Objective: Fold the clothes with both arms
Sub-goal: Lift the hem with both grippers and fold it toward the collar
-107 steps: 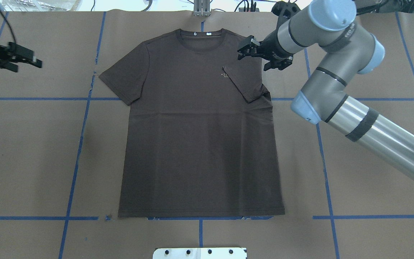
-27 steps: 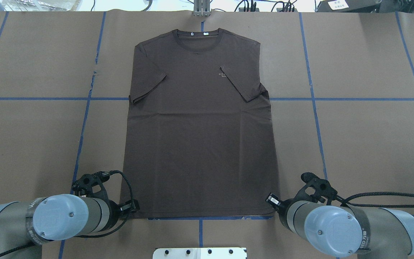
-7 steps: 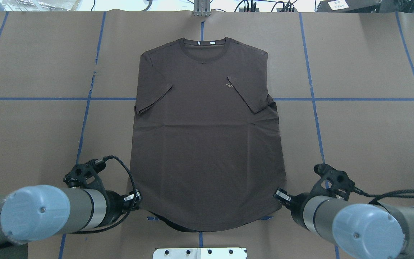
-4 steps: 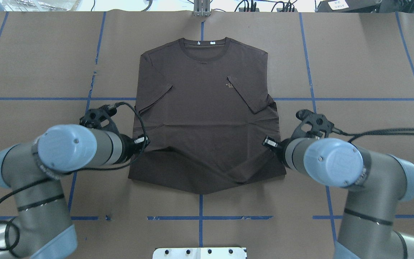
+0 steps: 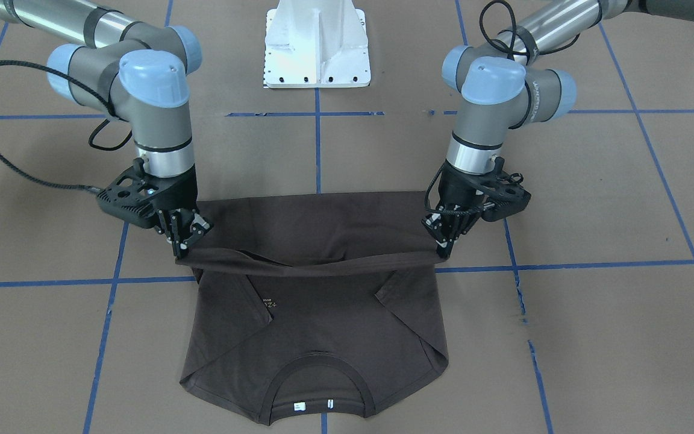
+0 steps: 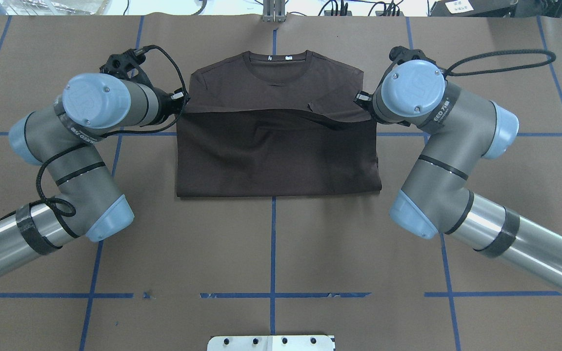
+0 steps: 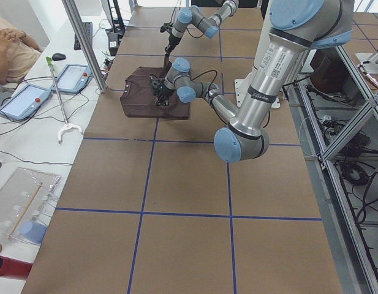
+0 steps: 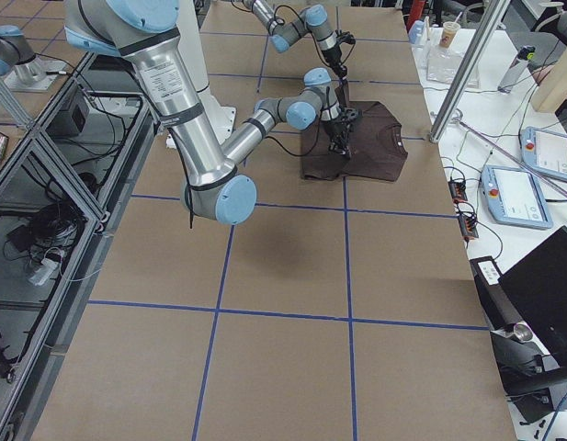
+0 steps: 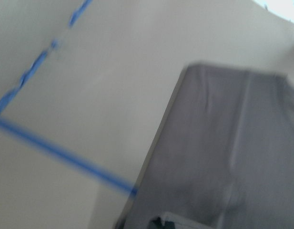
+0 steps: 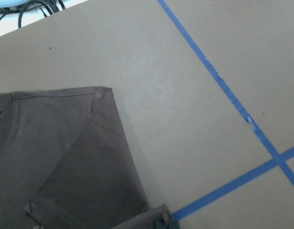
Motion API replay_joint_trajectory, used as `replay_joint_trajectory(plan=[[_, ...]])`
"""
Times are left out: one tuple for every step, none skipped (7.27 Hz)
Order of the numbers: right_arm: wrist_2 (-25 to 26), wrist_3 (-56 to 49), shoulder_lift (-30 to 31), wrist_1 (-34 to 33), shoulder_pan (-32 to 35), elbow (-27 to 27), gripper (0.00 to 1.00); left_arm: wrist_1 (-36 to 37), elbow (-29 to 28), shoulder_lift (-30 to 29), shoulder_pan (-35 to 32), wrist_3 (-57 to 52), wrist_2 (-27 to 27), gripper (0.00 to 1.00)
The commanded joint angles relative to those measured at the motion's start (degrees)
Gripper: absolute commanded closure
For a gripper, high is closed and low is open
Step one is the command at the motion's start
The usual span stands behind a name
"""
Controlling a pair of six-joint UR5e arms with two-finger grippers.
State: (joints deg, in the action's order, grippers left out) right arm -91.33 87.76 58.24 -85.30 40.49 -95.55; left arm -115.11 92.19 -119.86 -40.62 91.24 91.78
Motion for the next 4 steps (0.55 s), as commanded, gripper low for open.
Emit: replay_joint_trajectory(plan=[[-0.8,-2.5,-5.6,0.1,2.4,8.3,1.00,-0.9,-3.7,-2.9,-1.6,-2.8,-3.4,1.00],[-0.7,-3.6,-8.1,0.1,3.3,12.2,1.00,-1.0,-9.6,-6.8,-1.7,-2.8,-4.5,1.00],[-0.8,-5.2,-9.4,0.1,4.8,14.1,1.00,-4.2,-12.4,-8.0,-1.9,-2.8,-4.9,1.00],[-0.8,-7.9,-9.7,0.1,5.9,15.6,1.00,-7.6,-14.9,-8.3,-2.7,-2.9,-5.7,1.00]])
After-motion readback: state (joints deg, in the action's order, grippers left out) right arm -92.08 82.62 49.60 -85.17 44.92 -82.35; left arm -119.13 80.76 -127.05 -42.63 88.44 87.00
